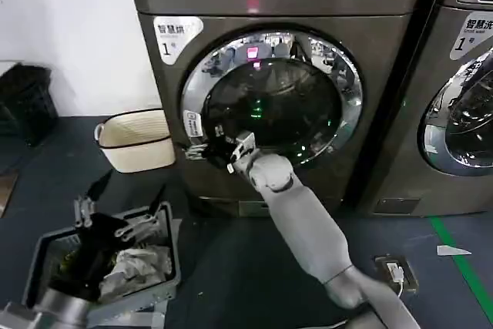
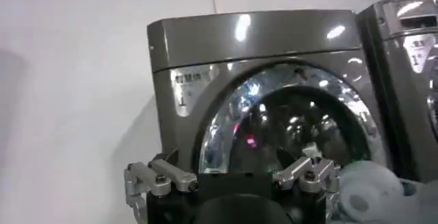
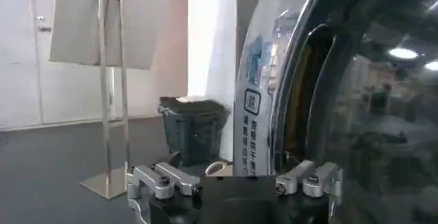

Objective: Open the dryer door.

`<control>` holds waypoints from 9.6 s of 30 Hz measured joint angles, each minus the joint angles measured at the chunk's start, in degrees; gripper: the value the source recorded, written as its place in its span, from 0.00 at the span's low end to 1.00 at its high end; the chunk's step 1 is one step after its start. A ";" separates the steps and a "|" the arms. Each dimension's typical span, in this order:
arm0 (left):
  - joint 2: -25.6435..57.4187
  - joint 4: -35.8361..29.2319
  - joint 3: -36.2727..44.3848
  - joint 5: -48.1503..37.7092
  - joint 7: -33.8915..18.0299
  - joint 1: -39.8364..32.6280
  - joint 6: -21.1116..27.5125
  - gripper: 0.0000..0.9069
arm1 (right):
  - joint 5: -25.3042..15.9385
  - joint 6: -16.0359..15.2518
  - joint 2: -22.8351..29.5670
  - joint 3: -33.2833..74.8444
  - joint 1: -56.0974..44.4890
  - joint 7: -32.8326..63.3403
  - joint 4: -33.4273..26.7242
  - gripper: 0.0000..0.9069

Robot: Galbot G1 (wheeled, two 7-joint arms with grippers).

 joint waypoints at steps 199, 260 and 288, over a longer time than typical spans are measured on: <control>33.72 20.57 68.49 -34.54 19.02 -56.26 -3.80 1.00 | 20.73 7.06 -19.11 95.53 -62.39 -41.13 46.76 1.00; 14.91 33.94 91.03 -38.22 9.77 -85.56 -9.55 1.00 | 17.80 5.24 -19.91 109.42 -66.70 -31.48 39.59 1.00; -2.87 46.61 95.00 -38.97 9.18 -90.05 -10.39 1.00 | 15.81 2.00 -27.66 124.89 -71.66 -3.23 27.06 1.00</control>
